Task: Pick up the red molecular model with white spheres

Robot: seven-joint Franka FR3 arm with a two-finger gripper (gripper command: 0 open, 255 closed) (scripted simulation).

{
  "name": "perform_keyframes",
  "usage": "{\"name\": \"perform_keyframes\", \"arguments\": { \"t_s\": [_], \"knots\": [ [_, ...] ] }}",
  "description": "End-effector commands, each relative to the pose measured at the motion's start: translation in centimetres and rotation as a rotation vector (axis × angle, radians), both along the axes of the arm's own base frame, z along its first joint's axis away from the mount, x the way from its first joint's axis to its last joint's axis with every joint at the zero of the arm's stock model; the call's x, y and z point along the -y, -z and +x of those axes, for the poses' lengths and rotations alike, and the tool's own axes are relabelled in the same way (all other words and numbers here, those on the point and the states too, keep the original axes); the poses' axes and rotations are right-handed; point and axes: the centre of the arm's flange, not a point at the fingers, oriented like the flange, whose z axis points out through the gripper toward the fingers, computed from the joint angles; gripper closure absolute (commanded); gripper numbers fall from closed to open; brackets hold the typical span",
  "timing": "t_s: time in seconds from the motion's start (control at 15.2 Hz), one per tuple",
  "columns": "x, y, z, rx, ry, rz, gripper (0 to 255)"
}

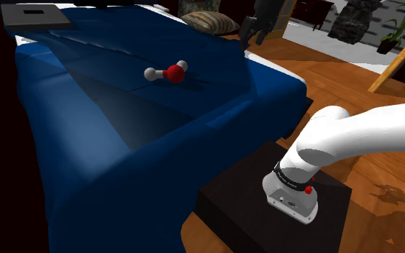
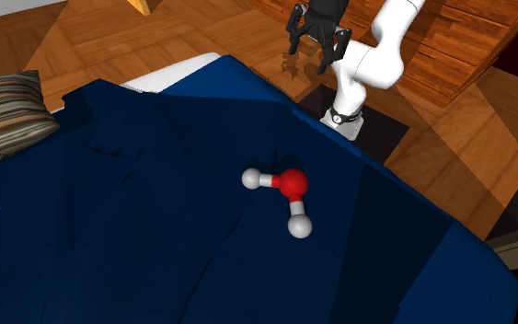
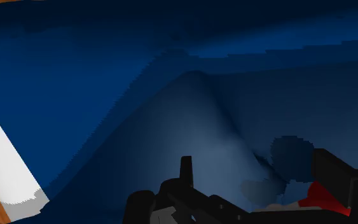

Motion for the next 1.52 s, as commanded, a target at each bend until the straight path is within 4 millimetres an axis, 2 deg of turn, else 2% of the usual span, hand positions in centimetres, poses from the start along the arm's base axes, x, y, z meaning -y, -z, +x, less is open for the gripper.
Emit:
{"name": "perform_keyframes", "arguments": {
  "t_s": [0.0, 0.33, 0.73, 1.06, 1.45],
  "knots": [
    [0.0, 0.0, 0.0, 0.0, 0.0, 0.0, 0],
    [-1.8, 1.9, 6.0, -0.02, -0.153, -0.014, 0],
    [-5.2, 4.3, 12.8, -0.045, -0.337, -0.03, 0],
    [-8.8, 6.5, 17.8, -0.065, -0.49, -0.044, 0],
    [-14.1, 9.4, 23.0, -0.089, -0.674, -0.06, 0]
  ]
}}
